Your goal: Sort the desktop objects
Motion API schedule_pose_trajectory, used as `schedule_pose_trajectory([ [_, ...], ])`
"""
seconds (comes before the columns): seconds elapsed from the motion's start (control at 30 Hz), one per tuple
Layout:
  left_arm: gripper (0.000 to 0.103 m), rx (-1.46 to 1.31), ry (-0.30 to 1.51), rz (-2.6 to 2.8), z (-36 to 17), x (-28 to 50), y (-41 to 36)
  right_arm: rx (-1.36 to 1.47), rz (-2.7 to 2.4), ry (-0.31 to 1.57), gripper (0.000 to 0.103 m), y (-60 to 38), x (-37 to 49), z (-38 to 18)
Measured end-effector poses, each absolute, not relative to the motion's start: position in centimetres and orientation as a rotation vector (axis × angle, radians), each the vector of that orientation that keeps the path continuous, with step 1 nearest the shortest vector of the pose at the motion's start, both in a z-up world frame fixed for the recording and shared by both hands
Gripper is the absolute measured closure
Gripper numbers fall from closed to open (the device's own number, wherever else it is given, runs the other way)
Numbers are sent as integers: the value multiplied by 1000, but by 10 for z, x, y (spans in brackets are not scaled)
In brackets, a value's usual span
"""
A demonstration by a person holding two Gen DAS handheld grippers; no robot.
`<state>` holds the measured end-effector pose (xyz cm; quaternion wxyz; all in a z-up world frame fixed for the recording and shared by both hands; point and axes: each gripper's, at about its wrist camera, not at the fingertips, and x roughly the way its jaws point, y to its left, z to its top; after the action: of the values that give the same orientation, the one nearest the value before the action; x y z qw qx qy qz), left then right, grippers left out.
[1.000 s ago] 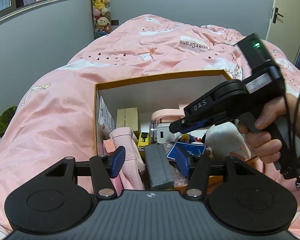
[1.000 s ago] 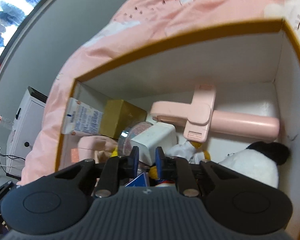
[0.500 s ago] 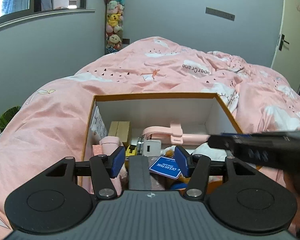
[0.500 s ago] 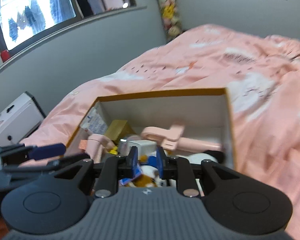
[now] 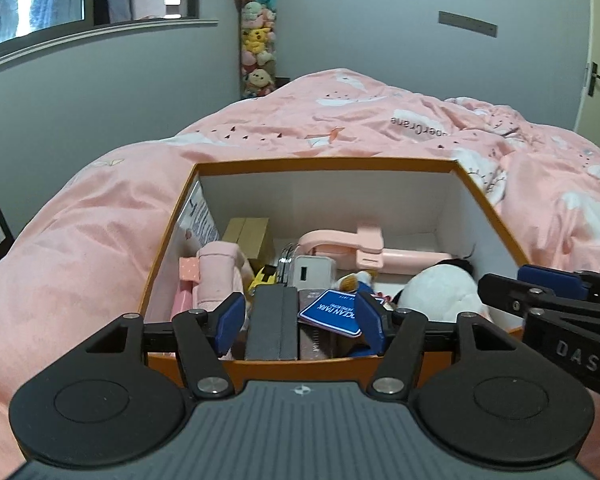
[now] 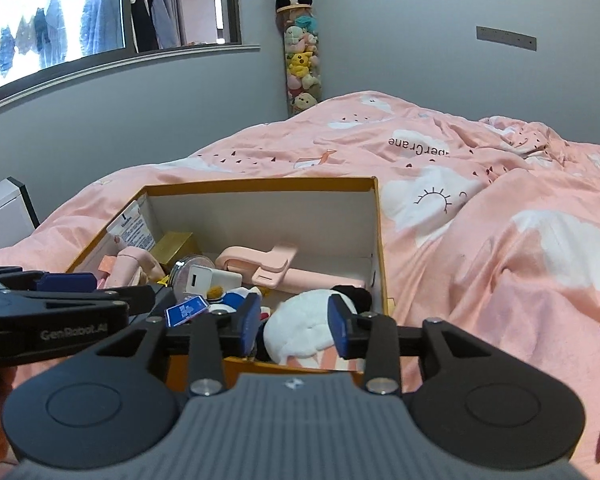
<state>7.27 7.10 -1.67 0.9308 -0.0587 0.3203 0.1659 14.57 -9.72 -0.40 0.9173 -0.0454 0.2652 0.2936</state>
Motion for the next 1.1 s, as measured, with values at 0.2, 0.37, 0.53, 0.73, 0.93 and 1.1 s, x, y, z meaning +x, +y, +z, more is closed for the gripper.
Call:
schedule_pose_trajectory([
  [0.2, 30, -113, 652, 370, -27, 76, 72, -112, 620, 552, 58, -92, 145, -14],
  [0.37, 29, -121, 660, 392, -34, 81, 74, -126, 627, 562, 58, -88, 145, -20],
  [0.53, 25, -104, 661, 405, -40, 84, 73, -135, 639, 563, 57, -83, 145, -25],
  [0.73, 16, -115, 664, 417, -48, 88, 75, -126, 637, 569, 52, -83, 149, -29],
  [0.93, 13, -115, 657, 425, -50, 88, 77, -117, 635, 574, 50, -82, 151, -31],
  [1.1, 13, -113, 661, 431, -51, 90, 77, -116, 633, 574, 50, -82, 151, -32],
])
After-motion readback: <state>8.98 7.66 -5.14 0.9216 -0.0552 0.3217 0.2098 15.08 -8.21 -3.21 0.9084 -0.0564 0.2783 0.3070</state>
